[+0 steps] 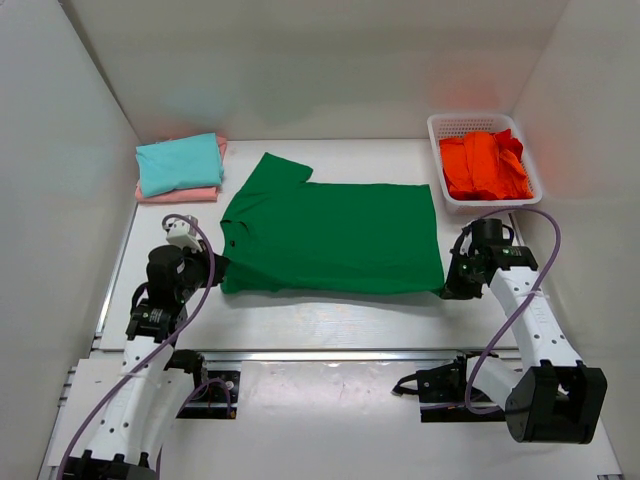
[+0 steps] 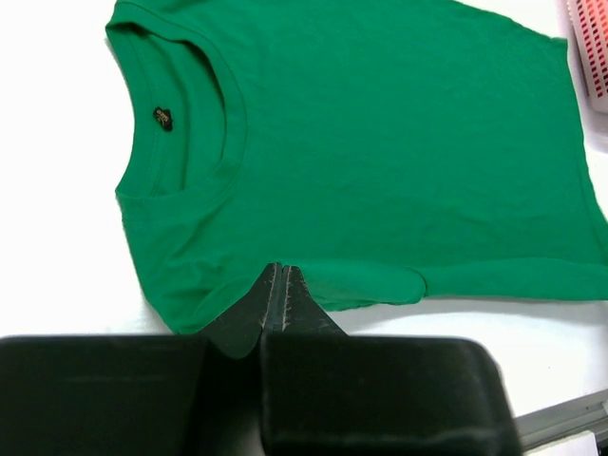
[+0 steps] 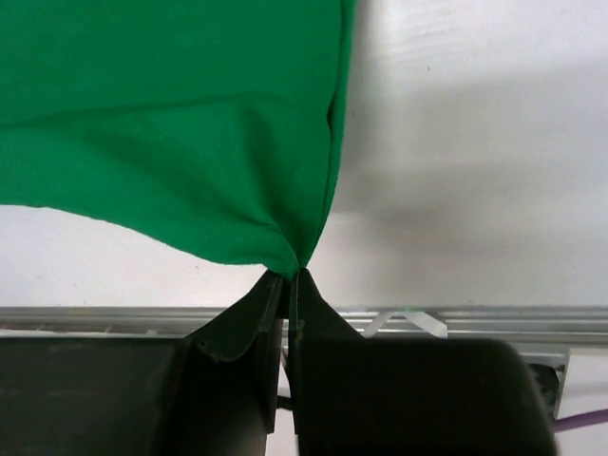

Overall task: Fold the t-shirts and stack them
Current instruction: Flatten out the tshirt, then fold the flattened tshirt in 1/3 of the way

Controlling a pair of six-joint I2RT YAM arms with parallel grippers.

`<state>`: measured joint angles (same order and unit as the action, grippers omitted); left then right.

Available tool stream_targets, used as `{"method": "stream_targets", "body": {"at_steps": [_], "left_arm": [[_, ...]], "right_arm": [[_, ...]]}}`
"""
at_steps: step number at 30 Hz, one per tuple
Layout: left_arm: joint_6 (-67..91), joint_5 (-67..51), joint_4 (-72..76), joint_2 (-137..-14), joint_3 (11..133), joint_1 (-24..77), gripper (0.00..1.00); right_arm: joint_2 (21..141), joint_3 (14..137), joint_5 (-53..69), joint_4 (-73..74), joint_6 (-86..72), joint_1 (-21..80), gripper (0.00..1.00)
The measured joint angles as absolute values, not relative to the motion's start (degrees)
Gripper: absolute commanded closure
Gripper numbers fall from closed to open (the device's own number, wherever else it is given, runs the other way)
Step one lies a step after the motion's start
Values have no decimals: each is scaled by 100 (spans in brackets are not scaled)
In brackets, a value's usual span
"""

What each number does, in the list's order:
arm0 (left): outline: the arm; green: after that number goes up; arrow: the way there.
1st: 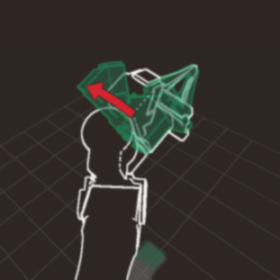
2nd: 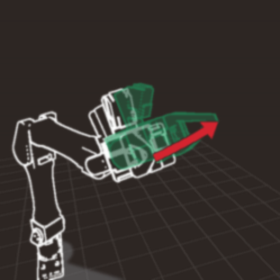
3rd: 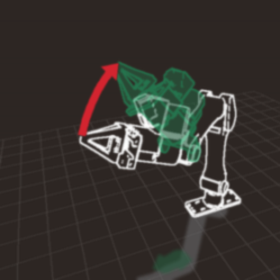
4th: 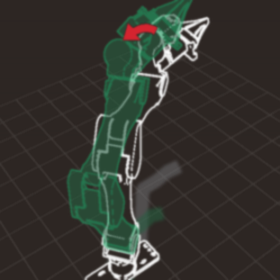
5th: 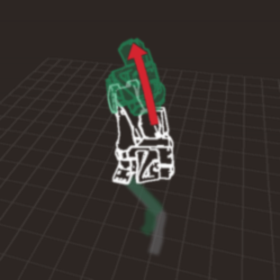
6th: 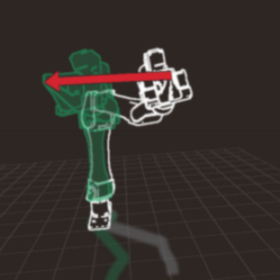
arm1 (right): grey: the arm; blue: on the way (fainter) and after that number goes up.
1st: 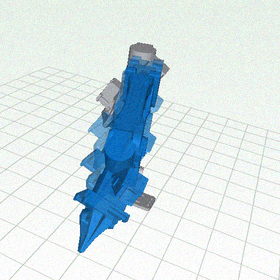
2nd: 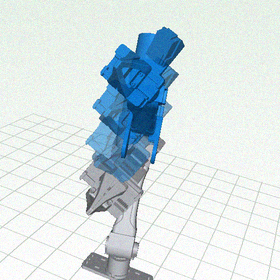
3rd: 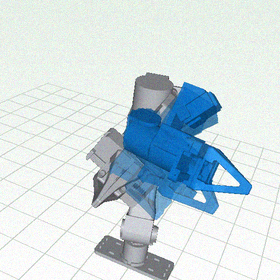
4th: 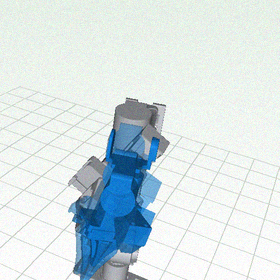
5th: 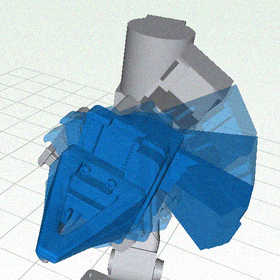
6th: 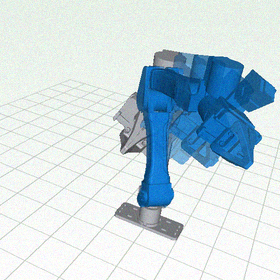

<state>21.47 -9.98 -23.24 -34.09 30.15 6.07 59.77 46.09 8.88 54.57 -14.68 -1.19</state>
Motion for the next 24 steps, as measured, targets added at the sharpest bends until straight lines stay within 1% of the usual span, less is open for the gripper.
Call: {"method": "stream_targets", "body": {"at_steps": [13,24], "left_arm": [[2171,-875,-2858,-2838,3245,875,100],[2211,-849,-2552,-3186,3181,718,100]], "right_arm": [[5684,4491,1020,5905,-1199,-189,100],[6591,4460,1035,5815,-1094,-75,100]]}}
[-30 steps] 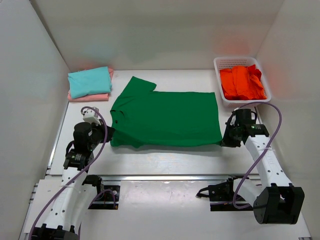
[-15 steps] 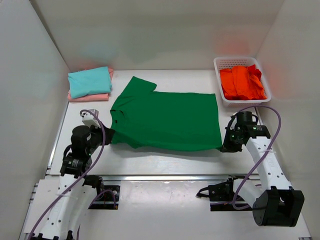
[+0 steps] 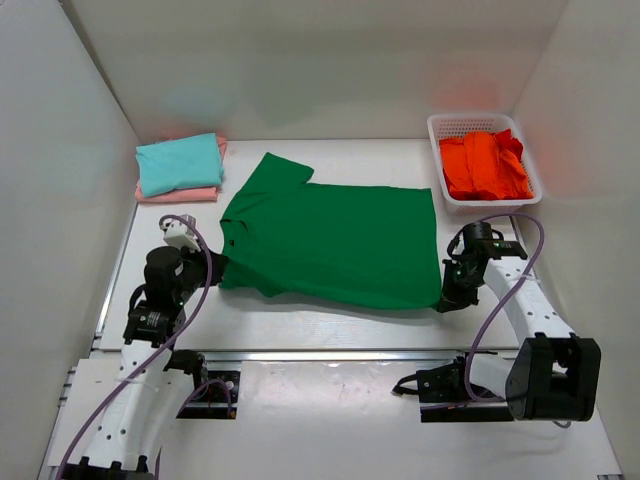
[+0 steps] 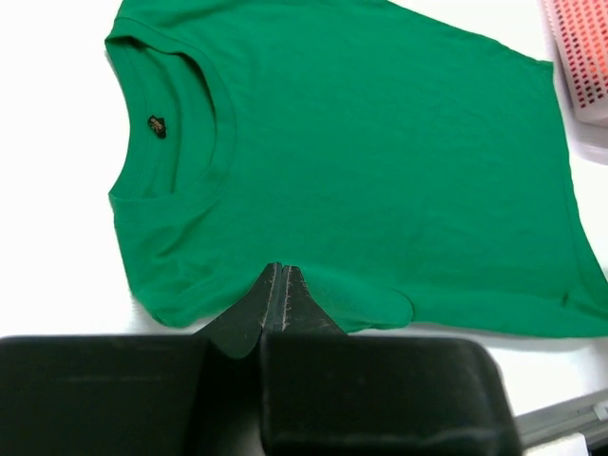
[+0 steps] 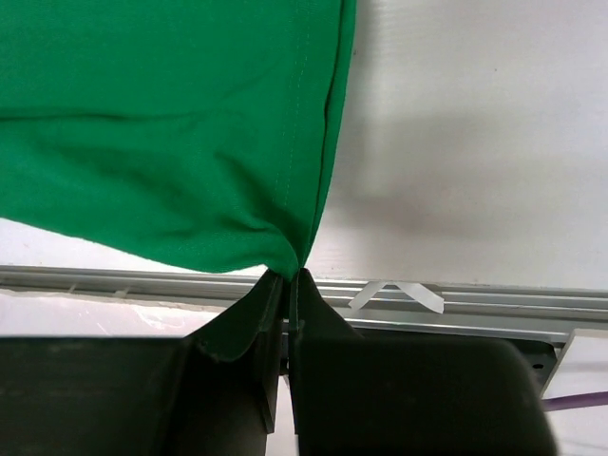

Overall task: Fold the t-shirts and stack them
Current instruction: Fold the flattened tshirt in 1/3 of the way

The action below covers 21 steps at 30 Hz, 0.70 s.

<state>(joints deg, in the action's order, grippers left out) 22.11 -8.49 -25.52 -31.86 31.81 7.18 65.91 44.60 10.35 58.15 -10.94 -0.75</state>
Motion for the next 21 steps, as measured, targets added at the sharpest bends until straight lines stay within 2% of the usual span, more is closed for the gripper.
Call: {"method": "stream_targets", "body": {"at_steps": [21], "left_arm": [[2032,-902,-1321,-4950,3190,569,100]], "right_arm": [[7977,5070,1041,5196,-926,-318,100]]}}
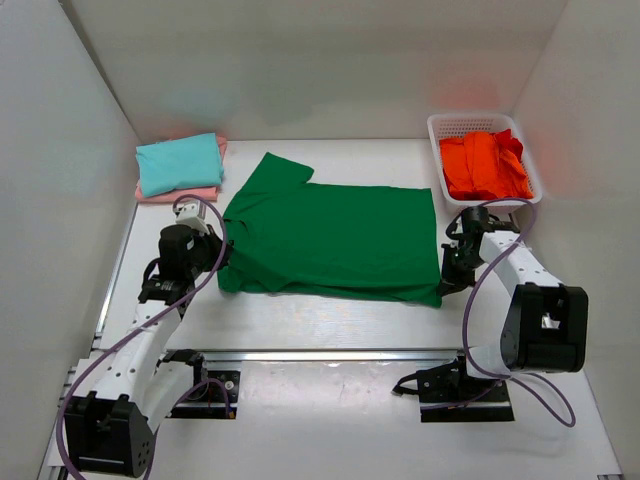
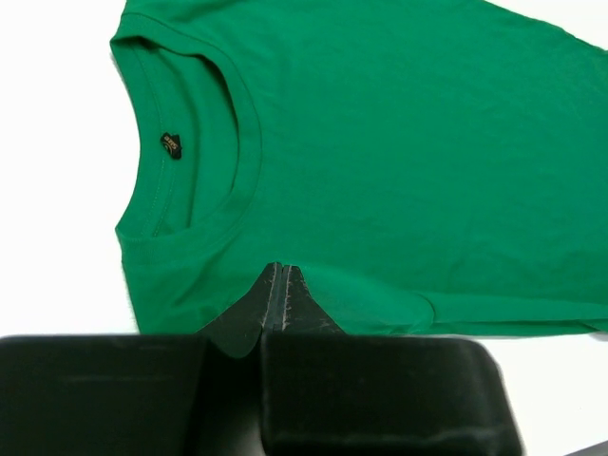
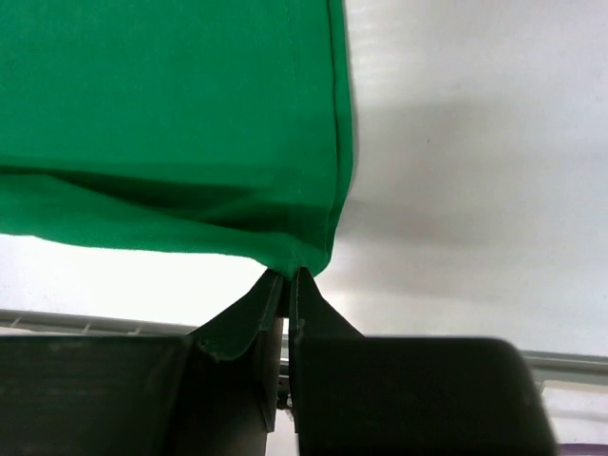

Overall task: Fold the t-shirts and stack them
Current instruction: Fold the flattened tshirt in 1/3 of the way

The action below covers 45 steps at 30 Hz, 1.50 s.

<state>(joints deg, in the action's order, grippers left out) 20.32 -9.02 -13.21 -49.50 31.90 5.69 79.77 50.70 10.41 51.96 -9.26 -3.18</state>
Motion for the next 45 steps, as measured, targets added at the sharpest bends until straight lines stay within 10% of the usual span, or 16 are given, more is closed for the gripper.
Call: {"method": "stream_targets", "body": {"at_steps": [33,34,37,42,45], "left_arm": [[1839,-974,-410,-6530,3920,567,100],[1826,-969,-401,-6617,3979,576,99],[1741,-939,-342,-6829,4119,576,45],[1579,-913,-340,-7247,4716,451,35],[1490,-965,-403,-7382,5221,381,60]], "right_arm": [[9432,6119,792,4698,-572,-187,96],[9439,6141,773,4681,-572,-178,97],[9445,6215,613,4584,-550,-152,78],[9341,6274,152,4342,-510,-60,76],[8989,6248,-60,4209,-576,45,75]]}}
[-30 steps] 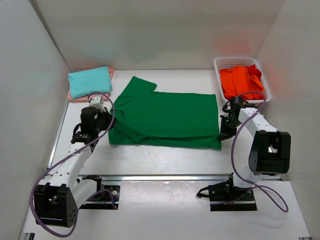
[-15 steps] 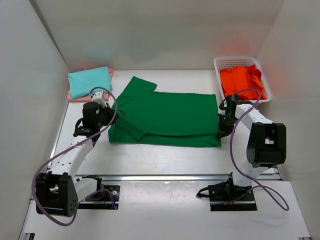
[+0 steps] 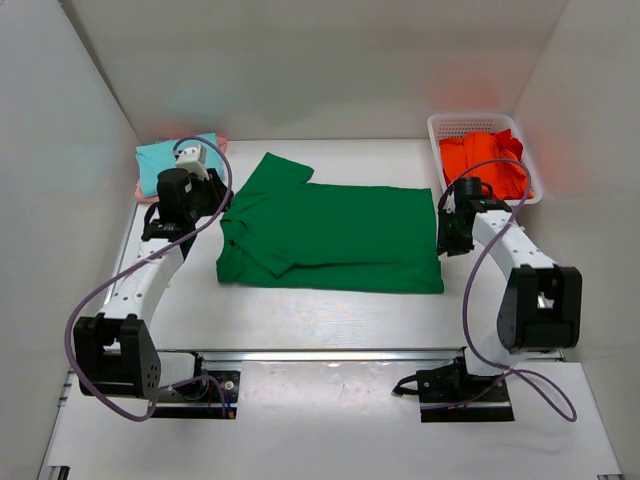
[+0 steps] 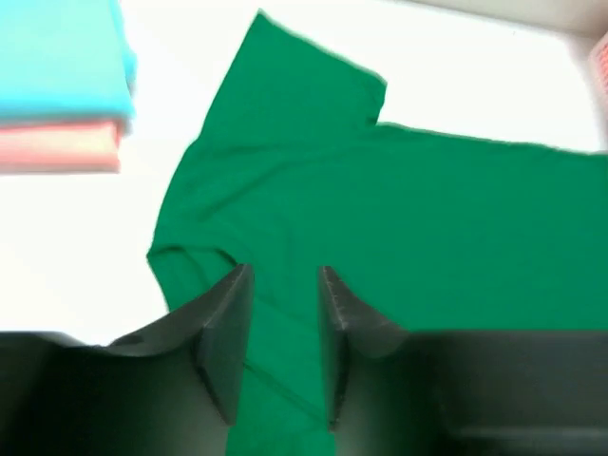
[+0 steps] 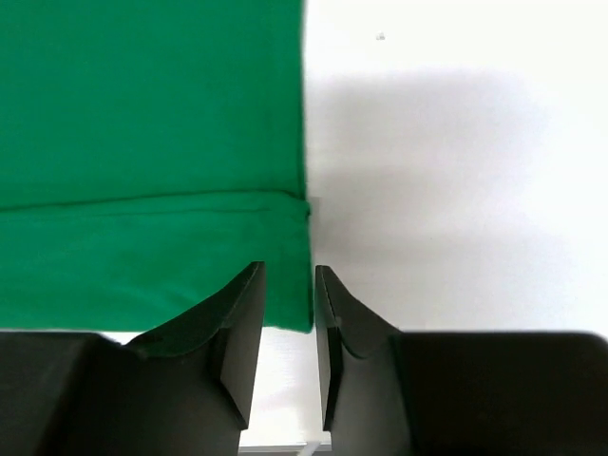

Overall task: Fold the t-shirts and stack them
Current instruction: Fold the flattened tshirt in 1/3 of the way

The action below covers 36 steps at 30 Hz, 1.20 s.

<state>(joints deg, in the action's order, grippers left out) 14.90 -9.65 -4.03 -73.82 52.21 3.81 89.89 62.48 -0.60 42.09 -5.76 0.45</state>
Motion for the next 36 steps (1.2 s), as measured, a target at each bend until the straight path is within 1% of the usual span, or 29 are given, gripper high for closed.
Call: {"method": "stream_targets", "body": {"at_steps": [1,2,3,4,5,7,8,9,11,14,17,24,25,29,31,32,33,34,35,36], "left_arm": [[1409,-987,-460,-7347,5347,351,76],[1339,-1004,-526,-7271,5395,349,78],[1321,-1011,-613,-7170,5387,351,77],[1293,-1007,-714,-7035,5328,368,73],[1264,-1000,-788,-6860,5188,395,66],[1227,-937,-1017,-6412,4748,445,62],[1216,-891,-1153,-6198,4508,473,57],[1199,-821,-1339,-5996,4274,513,52],[1184,-687,-1658,-5763,3900,572,48],[1188,-517,-2062,-5677,3465,589,46],[1214,-349,-2231,-5666,3159,550,40],[1402,-148,-1868,-5660,2847,534,42],[1411,-141,-1796,-5739,2818,543,41],[1424,-95,-1529,-6088,2722,565,41],[1426,-82,-1431,-6224,2705,545,48],[1420,-78,-1391,-6283,2705,545,63],[1415,-73,-1350,-6340,2705,545,73],[1404,-62,-1319,-6396,2707,539,89],[1411,-45,-1308,-6451,2716,537,98],[1382,-34,-1310,-6510,2731,530,100]], "right_arm": [[8777,6178,-80,4084,-609,84,73],[8525,6077,-78,3977,-646,121,74],[8300,5994,-71,3922,-692,156,74],[8103,5916,-60,3868,-744,209,73],[7931,5839,-60,3804,-788,261,77],[7684,5712,-3,3760,-886,405,81],[7625,5662,56,3754,-945,484,84],[7599,5625,104,3747,-1013,539,85],[7596,5507,257,3699,-1157,681,85],[7592,5231,440,3607,-1358,878,86],[7590,4980,607,3551,-1546,1035,86],[7616,4672,928,3223,-1828,1160,90],[7642,4657,961,3173,-1850,1160,90],[7782,4617,1063,2974,-1909,1155,91],[7793,4589,1087,2923,-1929,1142,93],[7793,4580,1107,2906,-1931,1133,93],[7793,4580,1127,2893,-1933,1120,94],[7793,4578,1129,2875,-1935,1107,94],[7797,4578,1133,2858,-1933,1096,95],[7813,4578,1138,2836,-1931,1094,95]]}}
